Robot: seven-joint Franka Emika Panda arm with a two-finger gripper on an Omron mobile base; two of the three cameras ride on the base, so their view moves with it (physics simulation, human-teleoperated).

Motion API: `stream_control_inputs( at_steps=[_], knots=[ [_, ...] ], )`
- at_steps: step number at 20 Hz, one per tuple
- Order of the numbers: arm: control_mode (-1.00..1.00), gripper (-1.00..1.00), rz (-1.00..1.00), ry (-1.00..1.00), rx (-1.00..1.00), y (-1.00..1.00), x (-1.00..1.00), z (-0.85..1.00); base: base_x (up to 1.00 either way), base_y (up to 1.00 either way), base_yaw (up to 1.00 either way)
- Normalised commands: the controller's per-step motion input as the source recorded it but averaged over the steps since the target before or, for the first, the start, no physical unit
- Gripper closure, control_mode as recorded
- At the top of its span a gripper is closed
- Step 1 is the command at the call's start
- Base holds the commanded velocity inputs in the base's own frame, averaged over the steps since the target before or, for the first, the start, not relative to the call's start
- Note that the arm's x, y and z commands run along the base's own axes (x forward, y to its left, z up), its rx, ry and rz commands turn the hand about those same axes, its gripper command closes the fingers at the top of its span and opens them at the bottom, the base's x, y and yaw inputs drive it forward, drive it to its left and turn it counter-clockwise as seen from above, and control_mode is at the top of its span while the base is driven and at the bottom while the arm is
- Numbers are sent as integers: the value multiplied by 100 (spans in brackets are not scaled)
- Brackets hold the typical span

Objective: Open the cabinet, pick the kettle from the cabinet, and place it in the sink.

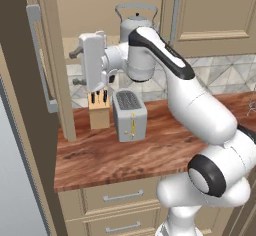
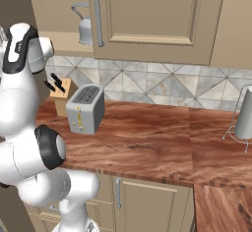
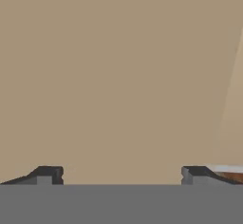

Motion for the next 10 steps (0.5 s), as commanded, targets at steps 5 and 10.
stream_control_inputs(
  at_steps=[5, 10],
  knots=[
    [-100, -100, -20, 0, 0, -61, -5, 0, 0, 0, 0],
    [-100, -100, -12, -3, -1, -56, -17, 1, 0, 0, 0]
  ],
)
